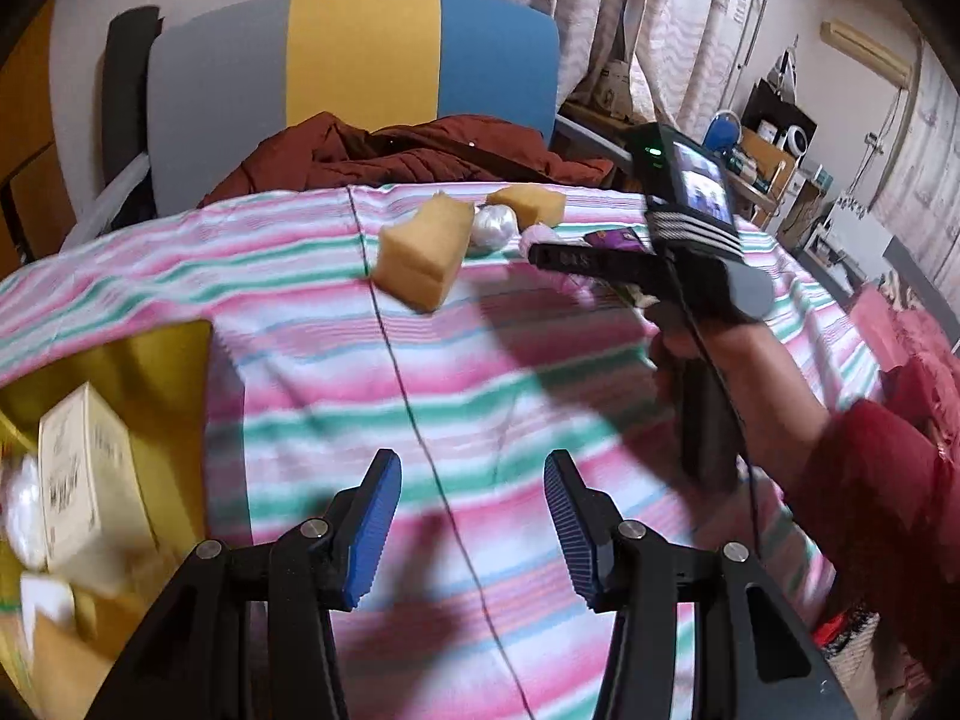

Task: Organize objects
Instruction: 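Move both tools back toward the pink hair roller and sponges, then grasp the pink hair roller with the right tool while the left tool grasps a yellow sponge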

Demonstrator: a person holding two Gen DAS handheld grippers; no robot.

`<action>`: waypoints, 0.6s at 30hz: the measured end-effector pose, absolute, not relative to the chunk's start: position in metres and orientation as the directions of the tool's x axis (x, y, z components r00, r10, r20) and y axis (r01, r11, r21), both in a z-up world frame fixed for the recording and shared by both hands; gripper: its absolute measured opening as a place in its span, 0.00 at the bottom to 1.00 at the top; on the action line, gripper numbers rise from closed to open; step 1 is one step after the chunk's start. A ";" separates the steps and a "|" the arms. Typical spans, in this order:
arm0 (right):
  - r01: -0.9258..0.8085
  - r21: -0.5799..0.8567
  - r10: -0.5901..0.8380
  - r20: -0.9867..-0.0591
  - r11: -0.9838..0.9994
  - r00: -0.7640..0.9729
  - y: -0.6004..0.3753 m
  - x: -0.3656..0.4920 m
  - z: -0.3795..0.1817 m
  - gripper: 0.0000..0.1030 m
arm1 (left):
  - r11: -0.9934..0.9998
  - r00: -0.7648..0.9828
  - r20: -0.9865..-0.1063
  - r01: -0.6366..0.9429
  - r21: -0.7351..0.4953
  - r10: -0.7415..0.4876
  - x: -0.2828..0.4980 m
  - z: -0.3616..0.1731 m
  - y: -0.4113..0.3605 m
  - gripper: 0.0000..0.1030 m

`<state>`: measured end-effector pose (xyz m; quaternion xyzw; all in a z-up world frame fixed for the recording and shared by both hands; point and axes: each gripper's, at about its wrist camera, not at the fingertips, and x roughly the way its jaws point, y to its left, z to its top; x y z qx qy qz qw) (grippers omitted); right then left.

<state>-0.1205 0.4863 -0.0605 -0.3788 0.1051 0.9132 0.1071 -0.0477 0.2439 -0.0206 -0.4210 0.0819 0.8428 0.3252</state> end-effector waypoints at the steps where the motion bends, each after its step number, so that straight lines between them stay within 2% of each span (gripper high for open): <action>1: -0.277 0.119 0.112 -0.712 -0.953 -0.693 0.487 -0.118 -0.061 0.61 | -0.773 -0.435 -0.765 -0.621 -0.127 0.475 -0.053 -0.021 0.249 0.49; 6: -0.284 0.149 0.100 -0.704 -0.947 -0.704 0.485 -0.103 -0.062 0.61 | -0.787 -0.429 -0.797 -0.609 -0.092 0.425 -0.096 -0.028 0.275 0.51; 7: -0.284 0.155 0.098 -0.702 -0.946 -0.706 0.484 -0.099 -0.062 0.61 | -0.795 -0.433 -0.805 -0.602 -0.077 0.406 -0.105 -0.029 0.280 0.55; 9: -0.283 0.166 0.090 -0.699 -0.944 -0.709 0.483 -0.095 -0.063 0.61 | -0.794 -0.454 -0.810 -0.607 -0.023 0.371 -0.121 -0.032 0.294 0.72; 18: -0.287 0.158 0.096 -0.704 -0.945 -0.704 0.480 -0.094 -0.067 0.60 | -0.775 -0.526 -0.792 -0.622 0.112 0.308 -0.173 -0.042 0.336 0.73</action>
